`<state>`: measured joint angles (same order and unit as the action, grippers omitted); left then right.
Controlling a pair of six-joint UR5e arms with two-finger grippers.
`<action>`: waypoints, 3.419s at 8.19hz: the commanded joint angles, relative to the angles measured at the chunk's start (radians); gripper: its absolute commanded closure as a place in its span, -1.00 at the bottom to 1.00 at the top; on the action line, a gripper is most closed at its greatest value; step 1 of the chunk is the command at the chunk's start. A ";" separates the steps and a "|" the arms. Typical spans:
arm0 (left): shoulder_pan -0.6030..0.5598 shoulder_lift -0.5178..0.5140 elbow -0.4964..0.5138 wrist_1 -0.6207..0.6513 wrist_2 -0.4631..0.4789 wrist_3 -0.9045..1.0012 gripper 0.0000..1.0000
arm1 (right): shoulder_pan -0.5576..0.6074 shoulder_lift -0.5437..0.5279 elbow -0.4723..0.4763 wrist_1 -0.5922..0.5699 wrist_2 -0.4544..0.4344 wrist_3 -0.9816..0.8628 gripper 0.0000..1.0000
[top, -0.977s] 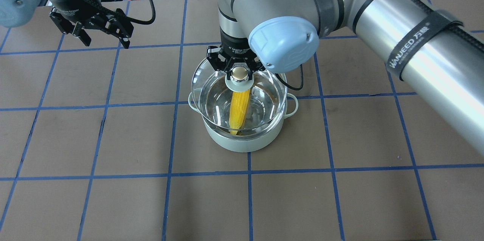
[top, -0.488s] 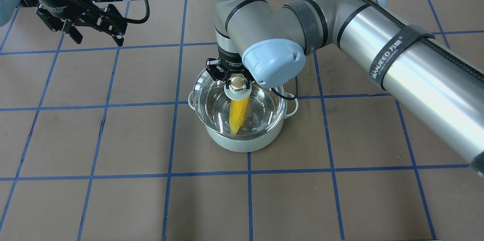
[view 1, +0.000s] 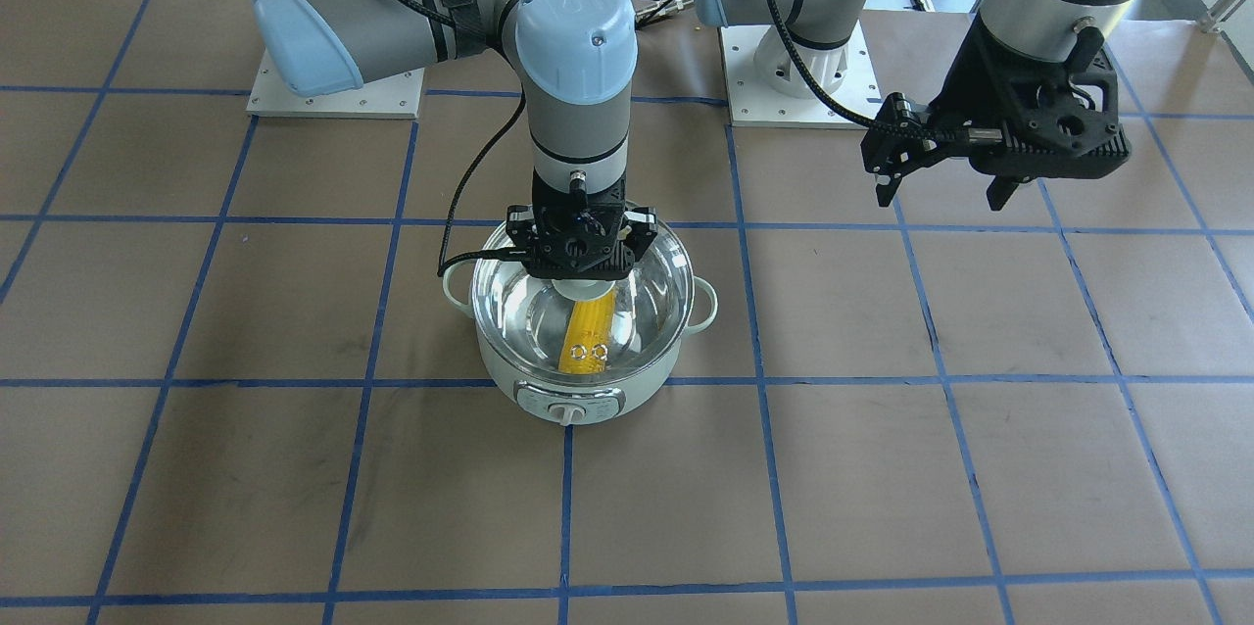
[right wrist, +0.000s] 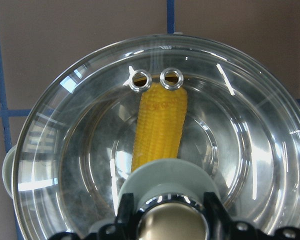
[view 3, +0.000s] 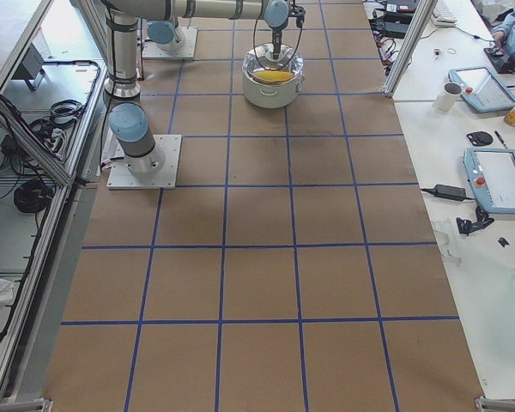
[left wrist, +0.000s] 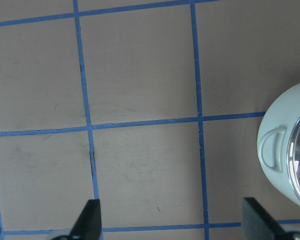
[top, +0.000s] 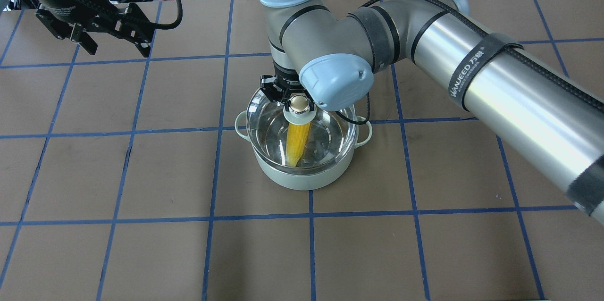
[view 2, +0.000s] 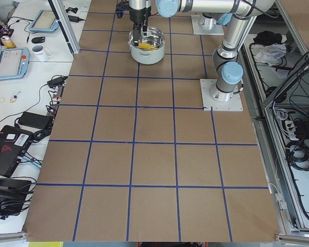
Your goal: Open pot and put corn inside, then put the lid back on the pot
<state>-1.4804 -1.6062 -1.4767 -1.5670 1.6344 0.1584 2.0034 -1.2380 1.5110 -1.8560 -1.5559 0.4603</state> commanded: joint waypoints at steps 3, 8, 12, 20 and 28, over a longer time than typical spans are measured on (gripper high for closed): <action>-0.005 0.014 0.000 0.012 -0.007 -0.054 -1.00 | 0.000 0.006 0.011 -0.002 -0.012 0.000 1.00; -0.009 0.017 -0.004 0.012 -0.074 -0.056 -1.00 | 0.000 0.008 0.017 -0.002 -0.001 0.008 1.00; -0.009 0.008 -0.008 0.024 -0.061 -0.056 -1.00 | -0.002 0.008 0.017 0.000 -0.004 0.006 1.00; -0.009 0.019 -0.007 0.024 -0.061 -0.054 -1.00 | -0.005 0.006 0.015 0.000 0.020 0.009 1.00; -0.009 0.002 -0.019 0.079 -0.070 -0.059 -1.00 | -0.005 0.006 0.015 0.021 0.016 0.017 0.78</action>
<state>-1.4901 -1.6041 -1.4926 -1.4954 1.5655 0.0989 1.9988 -1.2318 1.5263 -1.8443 -1.5393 0.4741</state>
